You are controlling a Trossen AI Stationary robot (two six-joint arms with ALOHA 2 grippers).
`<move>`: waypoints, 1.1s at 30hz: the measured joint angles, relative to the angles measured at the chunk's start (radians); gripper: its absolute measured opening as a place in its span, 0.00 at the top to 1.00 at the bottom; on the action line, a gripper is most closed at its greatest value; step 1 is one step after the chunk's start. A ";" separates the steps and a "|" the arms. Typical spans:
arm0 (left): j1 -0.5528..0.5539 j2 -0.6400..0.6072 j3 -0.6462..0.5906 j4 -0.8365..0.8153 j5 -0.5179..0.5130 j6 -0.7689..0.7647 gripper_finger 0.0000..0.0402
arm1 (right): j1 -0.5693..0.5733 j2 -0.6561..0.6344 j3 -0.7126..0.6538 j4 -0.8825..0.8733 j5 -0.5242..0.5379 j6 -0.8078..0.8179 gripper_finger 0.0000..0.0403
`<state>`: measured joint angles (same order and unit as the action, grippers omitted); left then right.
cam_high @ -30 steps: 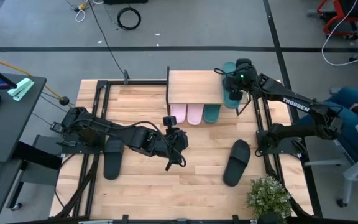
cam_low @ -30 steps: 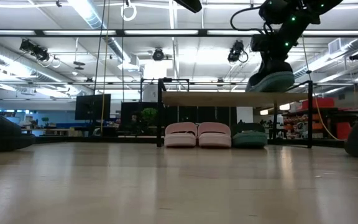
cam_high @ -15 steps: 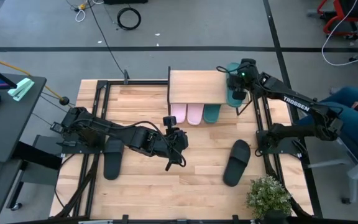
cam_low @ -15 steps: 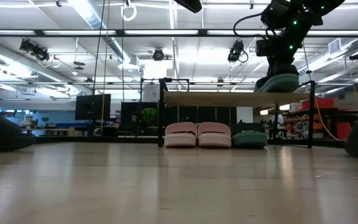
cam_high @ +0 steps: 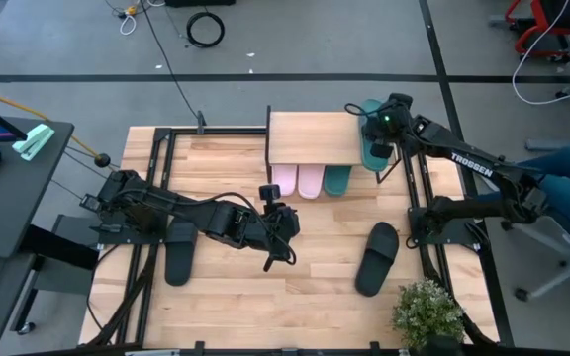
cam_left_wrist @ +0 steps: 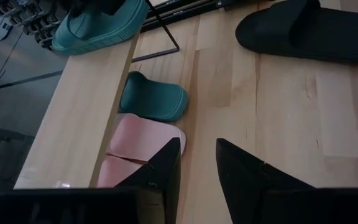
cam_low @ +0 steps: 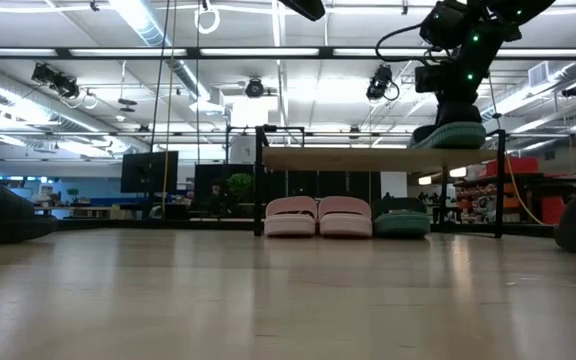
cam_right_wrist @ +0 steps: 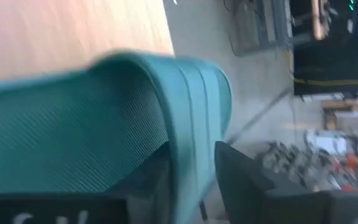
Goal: Pick and place slides into the shelf
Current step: Put the dark green slide on the shelf
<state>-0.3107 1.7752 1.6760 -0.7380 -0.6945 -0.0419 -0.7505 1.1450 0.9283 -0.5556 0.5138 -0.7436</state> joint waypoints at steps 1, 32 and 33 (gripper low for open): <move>0.000 0.000 0.000 0.000 0.000 -0.005 0.73 | 0.009 0.000 0.000 -0.002 0.027 0.013 0.67; -0.004 0.000 0.000 0.000 0.000 -0.025 0.73 | 0.164 -0.029 0.109 -0.152 0.190 0.184 0.60; -0.004 0.000 0.000 0.000 0.000 -0.025 0.73 | 0.151 -0.014 0.109 -0.146 0.188 0.181 0.60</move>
<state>-0.3149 1.7752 1.6760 -0.7383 -0.6941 -0.0666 -0.5996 1.1312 1.0370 -0.7015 0.7021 -0.5624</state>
